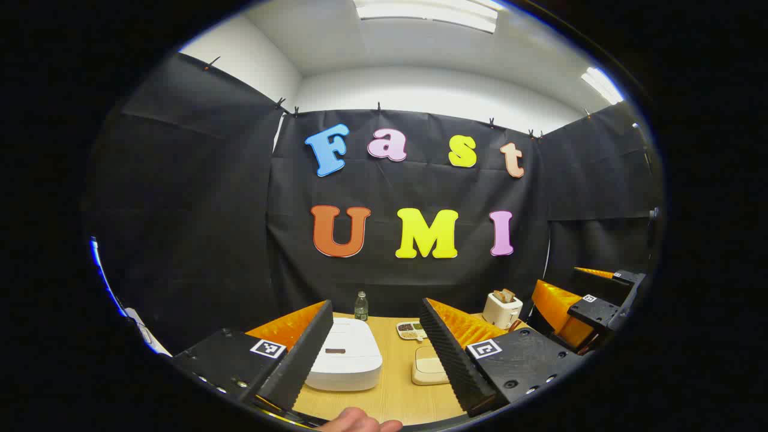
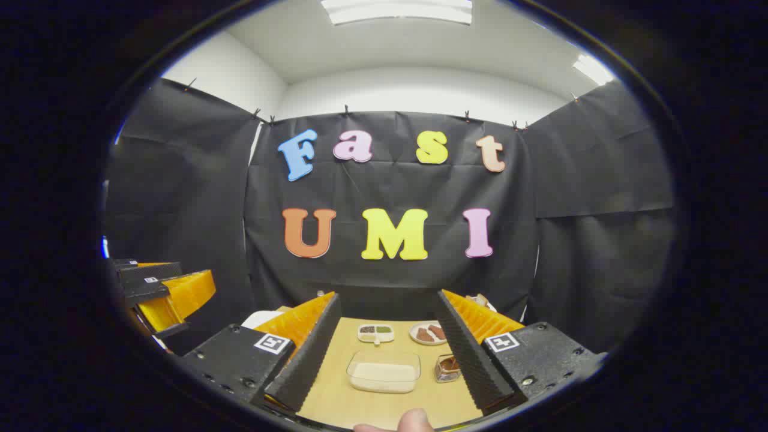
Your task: Close the left gripper, press the button to open the rice cooker; take a wooden spoon from the chopstick holder with the right hand, scoop a spoonful of rice and pour it into the rice cooker, then put the wooden spoon back into the chopstick holder.
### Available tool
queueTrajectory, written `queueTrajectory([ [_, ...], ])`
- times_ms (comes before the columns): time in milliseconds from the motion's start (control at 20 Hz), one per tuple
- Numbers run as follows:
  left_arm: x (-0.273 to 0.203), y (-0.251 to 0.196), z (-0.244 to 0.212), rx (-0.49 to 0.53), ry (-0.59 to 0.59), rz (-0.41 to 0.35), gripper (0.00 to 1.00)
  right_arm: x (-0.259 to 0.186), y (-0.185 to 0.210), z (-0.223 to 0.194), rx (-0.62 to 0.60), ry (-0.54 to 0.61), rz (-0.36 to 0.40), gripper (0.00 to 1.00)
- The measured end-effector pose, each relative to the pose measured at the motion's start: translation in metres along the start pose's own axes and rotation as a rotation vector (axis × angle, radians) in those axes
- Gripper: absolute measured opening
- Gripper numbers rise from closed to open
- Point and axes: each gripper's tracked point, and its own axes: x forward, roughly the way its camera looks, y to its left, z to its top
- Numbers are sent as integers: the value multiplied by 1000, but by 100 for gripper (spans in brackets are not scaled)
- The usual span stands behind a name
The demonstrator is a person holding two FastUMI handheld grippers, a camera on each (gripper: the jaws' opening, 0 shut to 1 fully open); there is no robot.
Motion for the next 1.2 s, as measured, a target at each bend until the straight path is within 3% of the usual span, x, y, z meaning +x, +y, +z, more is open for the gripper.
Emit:
queueTrajectory([
  [50, 0, 3, 1, -1, -6, 3, 94, 0, 0, 1, -4, 0, 0, 99],
  [1200, -1, 32, -1, 23, -24, 106, 94, 21, 13, 3, 3, -9, 29, 100],
])
